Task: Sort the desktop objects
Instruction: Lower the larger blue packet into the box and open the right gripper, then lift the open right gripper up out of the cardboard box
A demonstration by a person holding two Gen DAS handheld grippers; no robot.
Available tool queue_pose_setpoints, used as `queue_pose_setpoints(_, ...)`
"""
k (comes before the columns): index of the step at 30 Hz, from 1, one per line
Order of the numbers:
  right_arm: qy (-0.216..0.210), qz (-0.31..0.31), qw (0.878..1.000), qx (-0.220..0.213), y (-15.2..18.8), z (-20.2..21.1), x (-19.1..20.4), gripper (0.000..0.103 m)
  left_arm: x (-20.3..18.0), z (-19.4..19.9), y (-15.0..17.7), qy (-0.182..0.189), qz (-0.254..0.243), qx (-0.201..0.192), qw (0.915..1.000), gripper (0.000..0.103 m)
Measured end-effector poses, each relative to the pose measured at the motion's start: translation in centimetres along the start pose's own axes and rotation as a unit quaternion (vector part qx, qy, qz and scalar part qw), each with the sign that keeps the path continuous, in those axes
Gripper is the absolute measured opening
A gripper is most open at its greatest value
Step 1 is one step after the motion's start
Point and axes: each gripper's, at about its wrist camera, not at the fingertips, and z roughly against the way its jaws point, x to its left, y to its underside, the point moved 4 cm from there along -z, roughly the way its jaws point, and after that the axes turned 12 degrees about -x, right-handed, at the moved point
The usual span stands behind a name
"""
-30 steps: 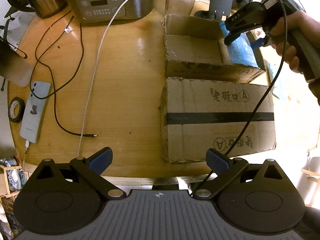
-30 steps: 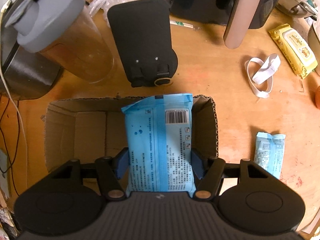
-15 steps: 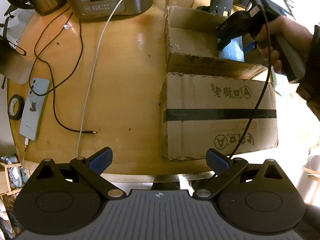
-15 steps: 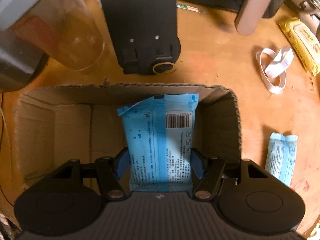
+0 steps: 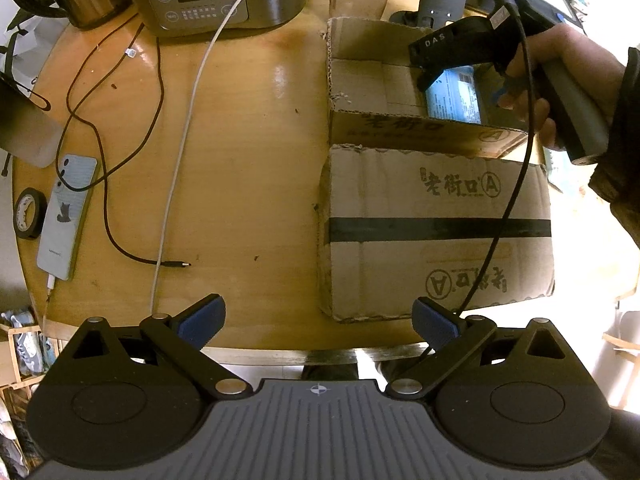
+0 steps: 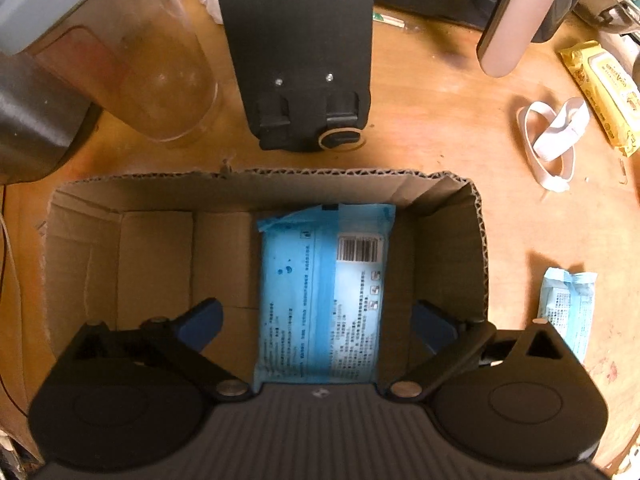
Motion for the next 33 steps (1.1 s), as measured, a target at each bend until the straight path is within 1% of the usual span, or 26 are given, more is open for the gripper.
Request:
queue_pose_setpoints(17,-0.005,-0.002,1.0,-0.007,0.3,1.3,-0.2,0.103,-0.2,0.3,0.2,0.003,-0.001,-0.005,1.0,0.102)
queue_pose_setpoints(33,-0.012,0.007,1.0,-0.024,-0.9,6.9,0.1,0.103,-1.3,0.8,0.1,0.01,-0.006,-0.016,0.9998,0.102)
